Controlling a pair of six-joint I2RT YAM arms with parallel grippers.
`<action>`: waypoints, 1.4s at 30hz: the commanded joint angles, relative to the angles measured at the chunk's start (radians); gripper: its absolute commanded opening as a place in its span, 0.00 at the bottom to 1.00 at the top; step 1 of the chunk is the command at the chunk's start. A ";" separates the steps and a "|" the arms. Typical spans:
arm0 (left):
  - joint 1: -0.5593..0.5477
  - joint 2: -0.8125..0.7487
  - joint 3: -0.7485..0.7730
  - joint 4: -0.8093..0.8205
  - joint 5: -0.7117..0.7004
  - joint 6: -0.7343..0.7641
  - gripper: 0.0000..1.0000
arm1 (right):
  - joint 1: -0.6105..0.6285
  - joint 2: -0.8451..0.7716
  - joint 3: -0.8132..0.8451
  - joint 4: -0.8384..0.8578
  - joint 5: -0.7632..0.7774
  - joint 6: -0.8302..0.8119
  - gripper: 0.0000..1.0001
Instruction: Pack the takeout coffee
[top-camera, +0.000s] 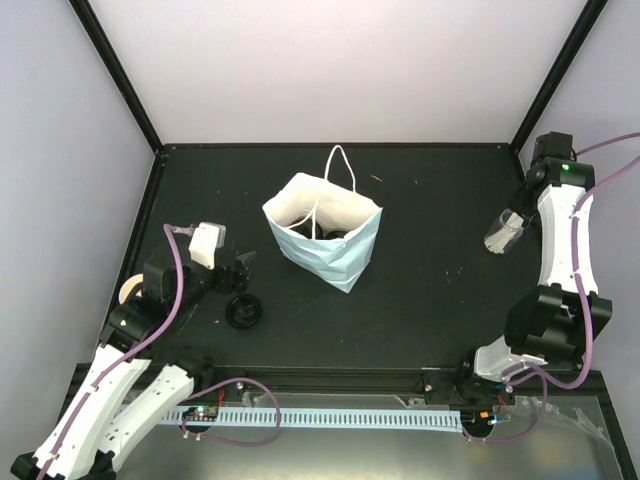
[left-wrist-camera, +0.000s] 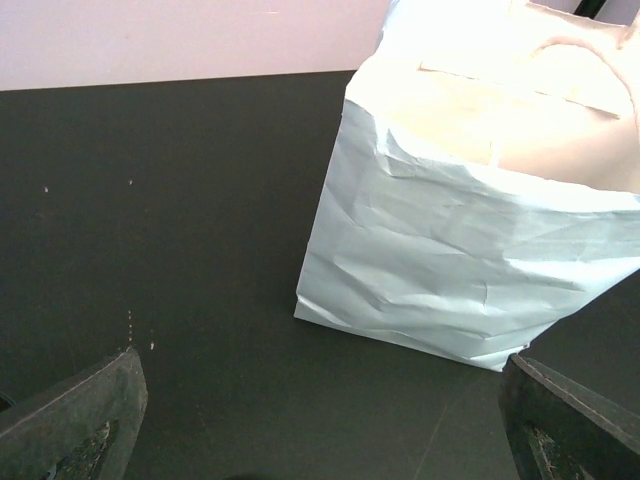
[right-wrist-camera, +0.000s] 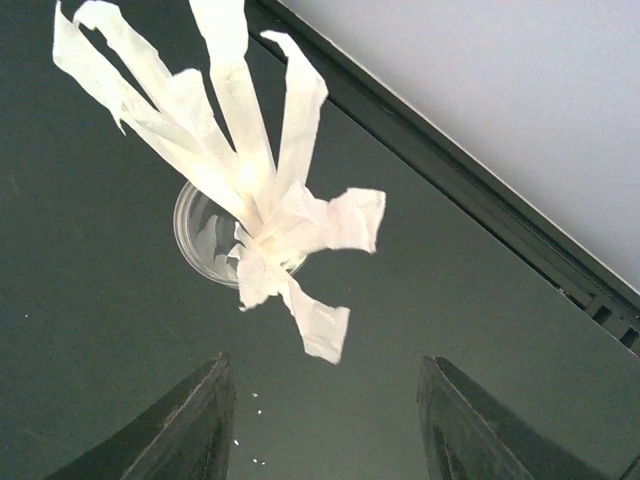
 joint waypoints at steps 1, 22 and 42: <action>0.003 -0.020 -0.006 0.029 0.005 0.006 0.99 | -0.005 0.025 0.035 0.019 -0.025 0.025 0.53; 0.001 -0.023 -0.007 0.022 -0.010 0.001 0.99 | -0.005 0.116 0.110 0.022 0.041 0.086 0.42; 0.002 -0.024 -0.007 0.020 -0.019 -0.001 0.99 | -0.005 0.098 0.107 0.011 0.045 0.092 0.08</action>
